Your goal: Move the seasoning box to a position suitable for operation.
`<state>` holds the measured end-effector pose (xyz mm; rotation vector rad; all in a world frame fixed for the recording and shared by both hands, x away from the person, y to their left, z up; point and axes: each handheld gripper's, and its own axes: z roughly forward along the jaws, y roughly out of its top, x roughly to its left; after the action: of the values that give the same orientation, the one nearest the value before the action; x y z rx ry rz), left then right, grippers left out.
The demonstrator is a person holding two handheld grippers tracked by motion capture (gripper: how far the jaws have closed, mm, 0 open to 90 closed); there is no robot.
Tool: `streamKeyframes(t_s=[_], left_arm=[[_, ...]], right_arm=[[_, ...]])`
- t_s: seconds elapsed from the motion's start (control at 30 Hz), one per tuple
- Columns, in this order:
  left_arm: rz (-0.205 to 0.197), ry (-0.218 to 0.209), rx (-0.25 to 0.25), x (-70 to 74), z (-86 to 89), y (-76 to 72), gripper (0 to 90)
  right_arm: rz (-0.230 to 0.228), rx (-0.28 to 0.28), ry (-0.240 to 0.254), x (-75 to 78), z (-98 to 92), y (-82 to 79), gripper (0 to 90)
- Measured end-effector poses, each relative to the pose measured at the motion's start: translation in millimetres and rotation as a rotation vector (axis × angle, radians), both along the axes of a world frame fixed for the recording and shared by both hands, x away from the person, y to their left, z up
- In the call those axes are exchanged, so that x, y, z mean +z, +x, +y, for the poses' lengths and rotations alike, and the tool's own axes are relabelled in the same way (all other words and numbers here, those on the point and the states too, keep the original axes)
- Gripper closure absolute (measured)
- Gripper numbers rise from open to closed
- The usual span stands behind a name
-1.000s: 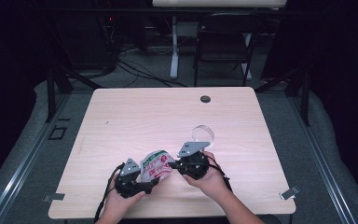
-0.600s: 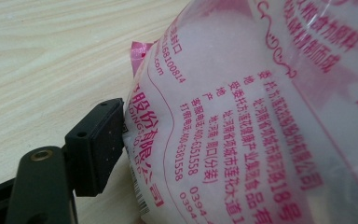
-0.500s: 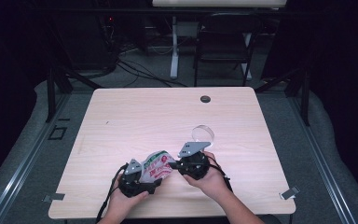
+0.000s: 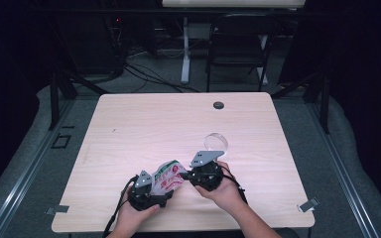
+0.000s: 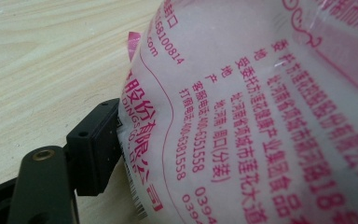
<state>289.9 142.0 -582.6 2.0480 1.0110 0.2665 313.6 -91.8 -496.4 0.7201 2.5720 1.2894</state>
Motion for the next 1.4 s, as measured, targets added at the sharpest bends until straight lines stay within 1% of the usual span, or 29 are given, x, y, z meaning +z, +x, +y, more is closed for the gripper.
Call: streamKeyframes(t_s=[0.1, 0.17, 0.23, 0.27, 0.3, 0.4, 0.5, 0.73, 1.07, 1.1, 1.13, 1.3, 1.4], left_arm=[[-0.009, 0.059, -0.013, -1.3, -2.2, -1.1, 26.1], [-0.008, 0.081, -0.011, -2.1, -3.9, -1.3, 26.6], [-0.009, 0.098, -0.015, -3.5, -5.3, -1.1, 26.9], [-0.015, 0.104, -0.013, -3.9, -6.2, -1.5, 27.0], [-0.020, 0.117, -0.021, -3.7, -6.6, -1.4, 27.0], [-0.029, 0.123, -0.022, -4.2, -7.2, -1.3, 27.1], [-0.046, 0.136, -0.025, -5.2, -8.0, -1.9, 27.8], [-0.047, 0.132, -0.024, -5.4, -8.0, -1.4, 30.0], [-0.054, 0.128, -0.021, -5.1, -7.5, -0.8, 36.0], [-0.061, 0.123, -0.023, -5.1, -7.5, -1.2, 38.5], [-0.064, 0.132, -0.028, -4.6, -7.3, -1.2, 42.8], [-0.060, 0.119, -0.025, -4.6, -6.0, -1.0, 46.7], [-0.056, 0.104, -0.020, -4.8, -5.0, -0.4, 49.4]], right_arm=[[0.001, 0.001, -0.001, 0.2, -0.3, 0.3, 90.0], [0.002, 0.001, 0.001, -0.1, -0.1, 0.1, 90.0], [0.001, 0.002, 0.000, 0.0, 0.1, 0.0, 90.0], [0.002, 0.004, -0.001, -0.1, 0.3, -0.2, 90.0], [0.001, 0.005, -0.001, -0.2, 0.4, -0.3, 90.0], [0.002, 0.005, -0.001, -0.2, 0.6, -0.3, 90.0], [0.000, 0.001, 0.000, -0.4, 1.1, -0.6, 90.0], [0.000, -0.001, 0.000, -0.6, 1.0, -0.4, 90.0], [0.002, 0.000, -0.002, -0.8, 0.5, 0.3, 90.0], [0.004, -0.001, -0.003, -0.8, 0.4, 0.4, 90.0], [0.005, -0.001, -0.002, -0.9, 0.3, 0.5, 90.0], [0.006, -0.001, -0.002, -1.2, 0.4, 0.5, 90.0], [0.008, -0.004, 0.002, -1.5, 0.3, 0.6, 90.0]])
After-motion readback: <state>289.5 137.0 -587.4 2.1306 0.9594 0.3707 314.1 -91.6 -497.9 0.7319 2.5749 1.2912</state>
